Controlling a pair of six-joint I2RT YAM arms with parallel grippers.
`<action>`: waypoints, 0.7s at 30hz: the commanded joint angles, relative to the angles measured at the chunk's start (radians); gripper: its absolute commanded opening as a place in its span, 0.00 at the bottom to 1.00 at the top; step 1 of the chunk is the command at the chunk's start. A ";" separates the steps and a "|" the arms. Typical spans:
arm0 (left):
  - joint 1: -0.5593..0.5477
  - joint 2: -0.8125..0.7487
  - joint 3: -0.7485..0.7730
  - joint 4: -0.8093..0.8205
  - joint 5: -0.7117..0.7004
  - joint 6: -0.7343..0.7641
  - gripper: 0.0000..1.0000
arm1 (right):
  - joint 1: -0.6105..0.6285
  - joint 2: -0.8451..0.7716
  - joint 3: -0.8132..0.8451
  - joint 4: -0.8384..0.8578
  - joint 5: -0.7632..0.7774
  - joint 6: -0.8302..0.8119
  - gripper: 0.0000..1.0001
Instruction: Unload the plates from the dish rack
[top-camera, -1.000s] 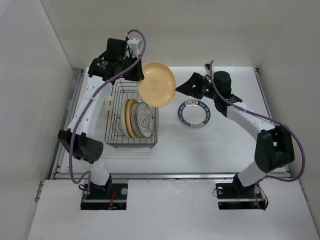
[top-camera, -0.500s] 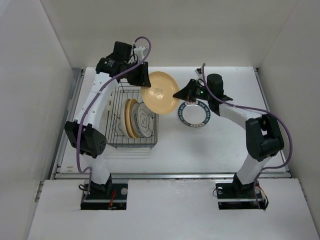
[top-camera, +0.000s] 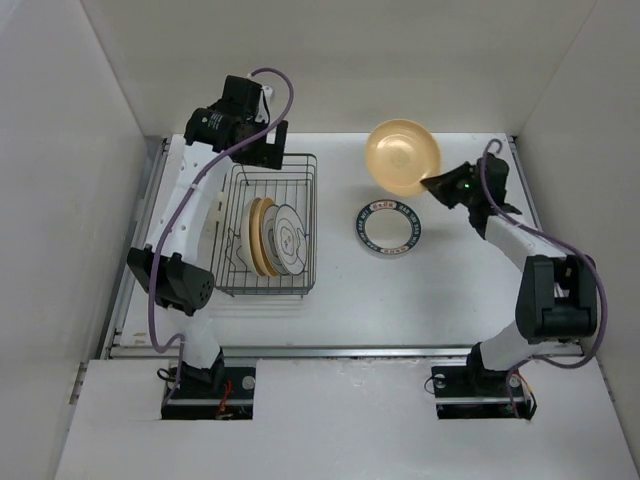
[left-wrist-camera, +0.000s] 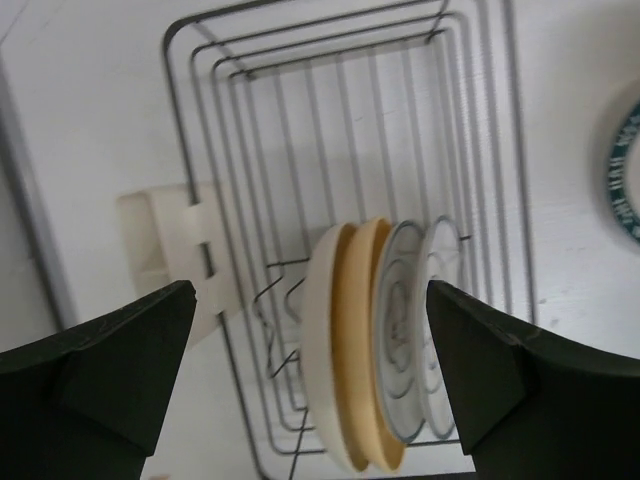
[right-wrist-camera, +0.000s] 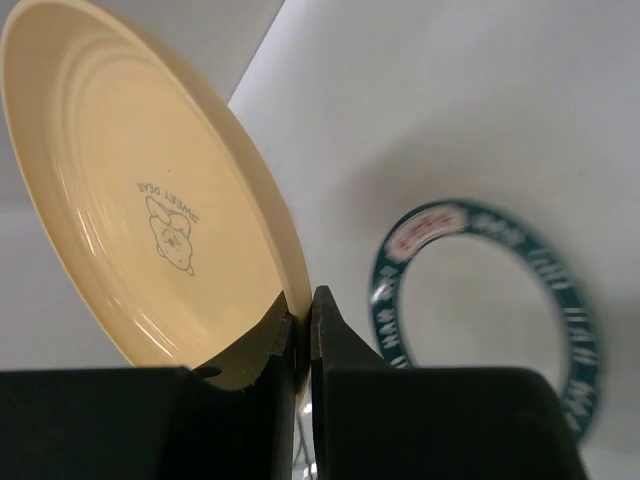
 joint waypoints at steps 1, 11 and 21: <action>0.002 0.009 0.002 -0.129 -0.233 0.043 1.00 | -0.078 -0.123 -0.024 -0.188 0.280 0.047 0.00; 0.002 0.027 -0.186 -0.189 -0.210 0.067 0.95 | -0.241 -0.269 -0.219 -0.377 0.640 0.189 0.00; 0.002 0.057 -0.197 -0.199 -0.190 0.047 0.74 | -0.306 -0.145 -0.236 -0.410 0.602 0.211 0.07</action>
